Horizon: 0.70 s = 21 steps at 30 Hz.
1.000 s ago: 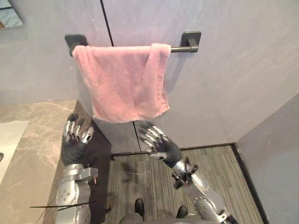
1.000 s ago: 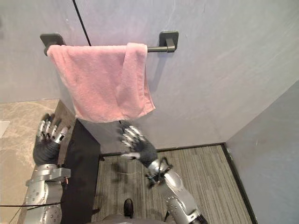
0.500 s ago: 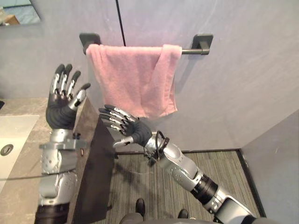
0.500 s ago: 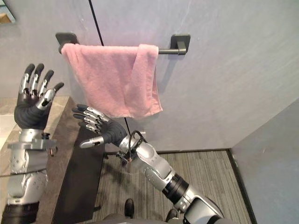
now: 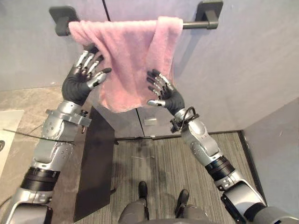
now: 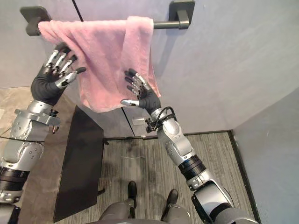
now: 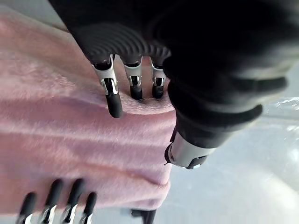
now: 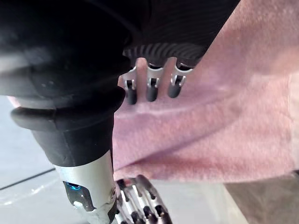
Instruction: Organize washtable
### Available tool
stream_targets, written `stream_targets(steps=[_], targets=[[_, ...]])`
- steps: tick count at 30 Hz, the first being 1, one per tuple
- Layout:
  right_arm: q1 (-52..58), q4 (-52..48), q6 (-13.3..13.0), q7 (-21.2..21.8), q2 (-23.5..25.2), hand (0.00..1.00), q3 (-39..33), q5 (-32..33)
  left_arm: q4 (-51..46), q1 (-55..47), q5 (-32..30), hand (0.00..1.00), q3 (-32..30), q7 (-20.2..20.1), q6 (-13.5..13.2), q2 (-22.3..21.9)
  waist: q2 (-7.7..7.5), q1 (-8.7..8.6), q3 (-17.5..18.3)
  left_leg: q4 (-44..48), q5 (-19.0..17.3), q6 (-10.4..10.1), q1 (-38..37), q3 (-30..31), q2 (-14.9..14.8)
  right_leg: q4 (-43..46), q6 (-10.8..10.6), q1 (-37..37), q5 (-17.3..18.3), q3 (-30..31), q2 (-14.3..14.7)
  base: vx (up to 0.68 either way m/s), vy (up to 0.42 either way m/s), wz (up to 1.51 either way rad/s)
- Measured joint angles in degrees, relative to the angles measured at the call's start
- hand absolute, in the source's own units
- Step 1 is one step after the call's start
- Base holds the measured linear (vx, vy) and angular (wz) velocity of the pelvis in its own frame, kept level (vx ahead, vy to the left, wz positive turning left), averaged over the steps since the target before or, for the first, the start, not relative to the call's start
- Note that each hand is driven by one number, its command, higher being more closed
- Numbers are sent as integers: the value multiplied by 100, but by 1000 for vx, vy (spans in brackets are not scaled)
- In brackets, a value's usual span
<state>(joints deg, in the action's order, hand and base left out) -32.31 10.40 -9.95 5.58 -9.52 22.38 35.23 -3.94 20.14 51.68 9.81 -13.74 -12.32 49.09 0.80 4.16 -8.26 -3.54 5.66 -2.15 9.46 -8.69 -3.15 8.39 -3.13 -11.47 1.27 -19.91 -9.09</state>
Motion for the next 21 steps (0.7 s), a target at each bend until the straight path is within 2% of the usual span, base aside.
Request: stream_targets(steps=[2, 3, 5, 8, 12, 21], targets=[[-8, -17, -15, -47, 67, 0, 21, 9, -27, 229, 62, 0, 628, -398, 137, 474, 15, 25, -17, 61, -24, -1, 12, -87, -17, 192, 3, -95, 102, 47, -30, 23, -11, -7], [-8, -25, -21, -50, 84, 0, 24, 12, -34, 256, 63, 0, 702, -439, 152, 525, 18, 29, -22, 68, -29, -3, 12, -99, -22, 210, 12, -106, 112, 57, -30, 21, -29, -15], [-8, -240, -48, -73, 139, 0, 76, 26, -119, 484, 116, 0, 1174, -760, 267, 684, 34, 142, -101, 326, -161, -50, 124, -243, -98, 379, 62, -227, 165, 117, -24, 2, -39, -21], [-51, -468, -98, -77, 144, 0, 186, 157, -120, 709, 96, 0, 1690, -927, 333, 792, 65, 136, -133, 671, -332, -75, 284, -315, -202, 462, 111, -276, 200, 99, 7, -13, -38, -9], [-142, -514, -137, -173, 133, 0, 290, 260, -85, 1046, -175, 0, 1983, -855, 327, 846, 80, 137, -142, 971, -487, -72, 438, -427, -303, 563, 148, -354, 224, 97, 29, -19, -19, -9], [-200, -514, -128, -180, 115, 0, 381, 370, 142, 1126, -425, 0, 1889, -484, 238, 878, 80, 149, -140, 1206, -549, -57, 656, -563, -400, 650, 172, -482, 238, -24, 22, -2, 5, 1]])
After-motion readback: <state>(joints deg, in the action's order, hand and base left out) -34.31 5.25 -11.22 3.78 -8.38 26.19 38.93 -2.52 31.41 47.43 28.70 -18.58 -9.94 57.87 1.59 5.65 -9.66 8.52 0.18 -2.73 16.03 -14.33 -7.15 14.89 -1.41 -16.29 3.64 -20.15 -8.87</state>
